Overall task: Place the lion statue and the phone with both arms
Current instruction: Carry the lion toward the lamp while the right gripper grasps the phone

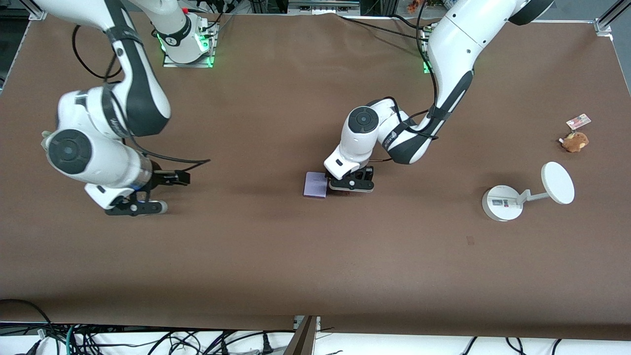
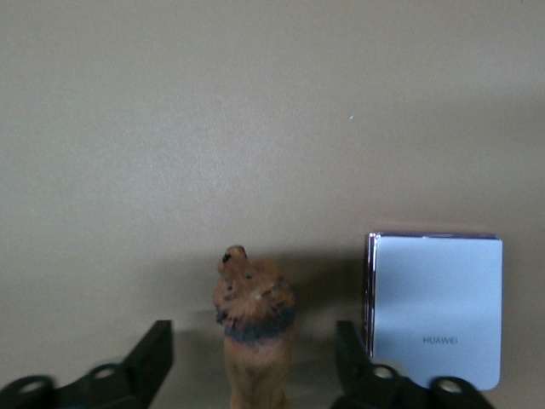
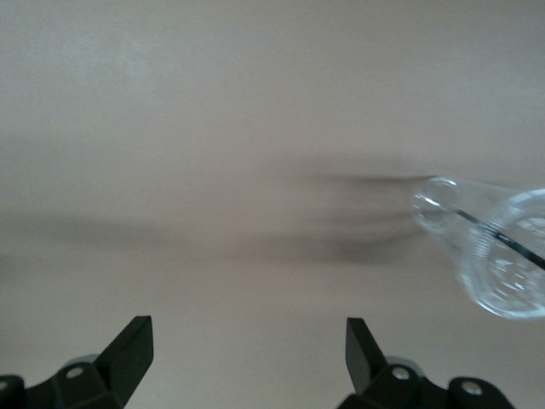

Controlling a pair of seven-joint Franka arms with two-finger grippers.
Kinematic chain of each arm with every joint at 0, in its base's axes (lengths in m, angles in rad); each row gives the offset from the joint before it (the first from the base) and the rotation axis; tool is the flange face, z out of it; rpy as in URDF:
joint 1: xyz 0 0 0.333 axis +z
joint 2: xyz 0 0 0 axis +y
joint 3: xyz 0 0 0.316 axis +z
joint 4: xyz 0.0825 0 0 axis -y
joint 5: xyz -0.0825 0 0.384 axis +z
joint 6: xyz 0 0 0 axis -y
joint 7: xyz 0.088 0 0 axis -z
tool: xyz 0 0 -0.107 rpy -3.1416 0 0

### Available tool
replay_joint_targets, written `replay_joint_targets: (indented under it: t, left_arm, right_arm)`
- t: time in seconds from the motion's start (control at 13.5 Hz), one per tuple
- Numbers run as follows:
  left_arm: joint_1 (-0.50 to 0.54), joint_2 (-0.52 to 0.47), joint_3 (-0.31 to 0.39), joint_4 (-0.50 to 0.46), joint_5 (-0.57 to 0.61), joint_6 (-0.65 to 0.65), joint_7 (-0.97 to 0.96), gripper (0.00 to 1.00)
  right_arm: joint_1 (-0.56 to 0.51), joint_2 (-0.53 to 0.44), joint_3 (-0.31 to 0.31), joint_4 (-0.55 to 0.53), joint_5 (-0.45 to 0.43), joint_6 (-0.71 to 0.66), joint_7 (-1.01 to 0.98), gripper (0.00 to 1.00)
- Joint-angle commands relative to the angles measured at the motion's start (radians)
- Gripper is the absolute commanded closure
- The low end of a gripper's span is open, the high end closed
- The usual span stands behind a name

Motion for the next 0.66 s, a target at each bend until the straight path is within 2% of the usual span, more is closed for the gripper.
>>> replay_joint_targets:
  t: [0.0,0.15,0.37,0.59]
  left_arm:
    - [0.001,0.009,-0.002,0.019,0.032,0.005,-0.016,0.81]
    - [0.004,0.003,-0.004,0.019,0.03,0.0,-0.008,0.89]
    - [0.016,-0.047,-0.005,0.013,0.027,-0.037,-0.009,0.9]
    - [0.055,-0.121,-0.01,0.018,0.015,-0.185,0.006,0.9]
  right_arm:
    - [0.039,0.06,-0.004,0.025,0.013,0.045,0.025,0.0]
    - [0.07,0.098,-0.004,0.025,0.014,0.094,0.055,0.0]
    - [0.134,0.143,-0.004,0.026,0.014,0.158,0.153,0.0]
    - [0.186,0.178,-0.004,0.026,0.016,0.22,0.242,0.0]
